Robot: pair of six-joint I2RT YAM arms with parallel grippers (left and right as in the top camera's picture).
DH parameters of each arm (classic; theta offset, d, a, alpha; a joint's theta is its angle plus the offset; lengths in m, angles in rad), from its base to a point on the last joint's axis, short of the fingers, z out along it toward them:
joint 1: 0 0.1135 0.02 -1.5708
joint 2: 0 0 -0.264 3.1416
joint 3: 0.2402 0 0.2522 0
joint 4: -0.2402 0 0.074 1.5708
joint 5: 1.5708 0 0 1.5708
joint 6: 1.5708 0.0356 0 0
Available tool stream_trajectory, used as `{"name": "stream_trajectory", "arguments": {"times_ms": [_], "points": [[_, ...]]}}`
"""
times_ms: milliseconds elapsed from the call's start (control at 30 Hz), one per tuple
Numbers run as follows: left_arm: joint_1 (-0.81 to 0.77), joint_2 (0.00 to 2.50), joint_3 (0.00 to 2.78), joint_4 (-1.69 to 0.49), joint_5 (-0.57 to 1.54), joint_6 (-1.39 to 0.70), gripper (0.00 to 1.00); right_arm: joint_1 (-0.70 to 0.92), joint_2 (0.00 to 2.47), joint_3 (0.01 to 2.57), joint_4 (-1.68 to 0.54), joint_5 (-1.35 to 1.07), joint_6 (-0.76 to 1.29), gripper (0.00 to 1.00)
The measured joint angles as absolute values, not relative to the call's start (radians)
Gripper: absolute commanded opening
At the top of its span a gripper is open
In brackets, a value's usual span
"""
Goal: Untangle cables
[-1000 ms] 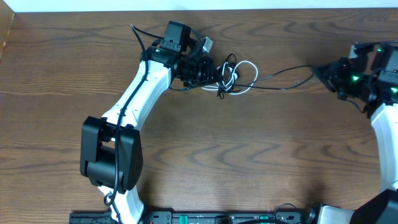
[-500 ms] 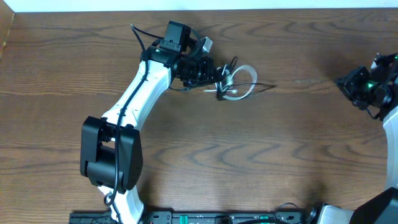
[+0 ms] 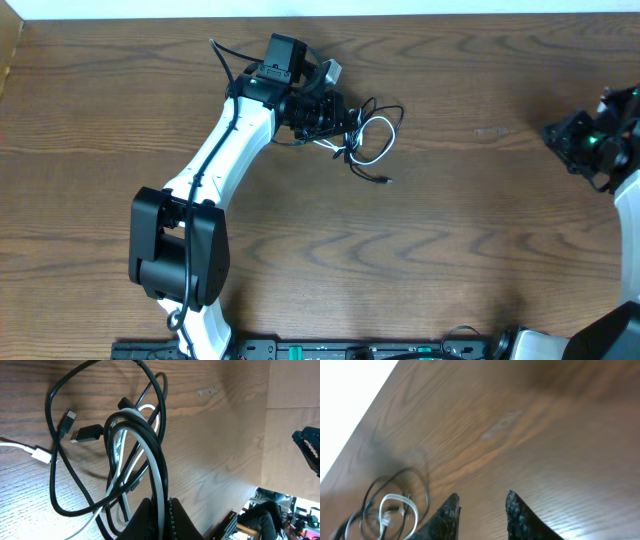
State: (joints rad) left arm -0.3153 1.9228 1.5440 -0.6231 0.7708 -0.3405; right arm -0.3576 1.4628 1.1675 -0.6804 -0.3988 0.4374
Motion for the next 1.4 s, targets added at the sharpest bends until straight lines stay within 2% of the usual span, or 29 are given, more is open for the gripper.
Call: {"name": "stream_trajectory", "arguments": {"times_ms": [200, 300, 567, 900, 1133, 1400], "points": [[-0.315, 1.923, 1.544, -0.623, 0.772, -0.340, 0.07, -0.233, 1.463, 1.168, -0.638, -0.465, 0.400, 0.45], [-0.315, 1.923, 1.544, -0.624, 0.772, -0.340, 0.07, -0.142, 1.467, 1.168, -0.590, -0.481, 0.398, 0.48], [-0.315, 1.923, 1.544, -0.624, 0.772, -0.340, 0.07, 0.041, 1.583, 1.168, -0.456, -0.510, 0.433, 0.47], [-0.315, 1.923, 1.544, -0.624, 0.772, -0.340, 0.07, 0.197, 1.754, 1.168, -0.326, -0.554, 0.416, 0.43], [-0.315, 1.923, 1.544, -0.624, 0.772, -0.340, 0.07, 0.274, 1.816, 1.168, -0.206, -0.550, 0.411, 0.36], [-0.315, 1.923, 1.544, -0.624, 0.771, -0.340, 0.07, 0.326, 1.871, 1.168, -0.103, -0.541, 0.429, 0.36]]}}
